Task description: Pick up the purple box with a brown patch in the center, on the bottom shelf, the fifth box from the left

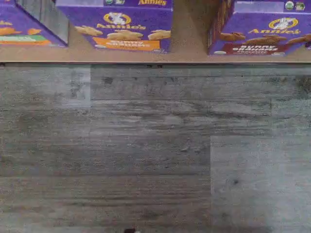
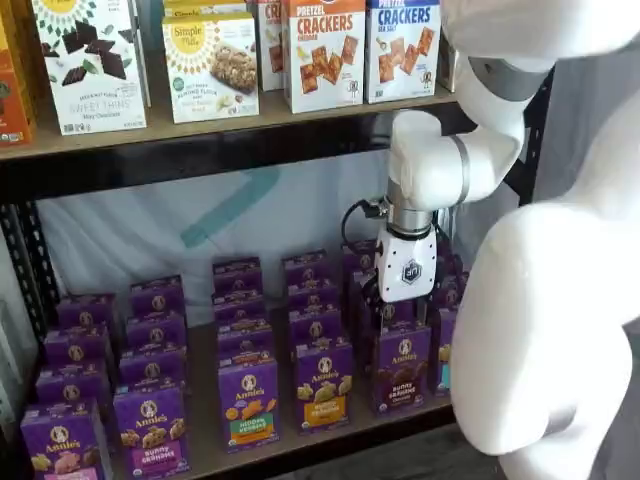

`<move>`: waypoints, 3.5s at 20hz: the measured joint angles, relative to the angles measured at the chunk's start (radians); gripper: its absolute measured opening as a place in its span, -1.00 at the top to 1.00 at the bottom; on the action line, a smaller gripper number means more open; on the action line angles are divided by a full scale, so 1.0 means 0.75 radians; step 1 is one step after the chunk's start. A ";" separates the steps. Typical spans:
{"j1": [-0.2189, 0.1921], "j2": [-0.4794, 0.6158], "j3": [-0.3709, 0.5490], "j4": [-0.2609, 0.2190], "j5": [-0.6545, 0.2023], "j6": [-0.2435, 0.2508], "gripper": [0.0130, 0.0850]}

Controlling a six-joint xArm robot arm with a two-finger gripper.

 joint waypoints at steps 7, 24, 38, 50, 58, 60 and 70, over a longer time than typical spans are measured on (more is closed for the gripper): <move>-0.078 0.219 -0.121 -0.008 -0.095 -0.073 -1.00; -0.161 0.561 -0.333 0.032 -0.196 -0.195 -1.00; -0.236 0.806 -0.494 0.083 -0.292 -0.320 -1.00; -0.280 1.038 -0.760 0.104 -0.284 -0.384 -1.00; -0.311 1.144 -0.912 0.129 -0.239 -0.436 -1.00; -0.311 1.160 -0.933 0.135 -0.237 -0.443 -1.00; -0.303 1.222 -1.043 0.134 -0.207 -0.432 -1.00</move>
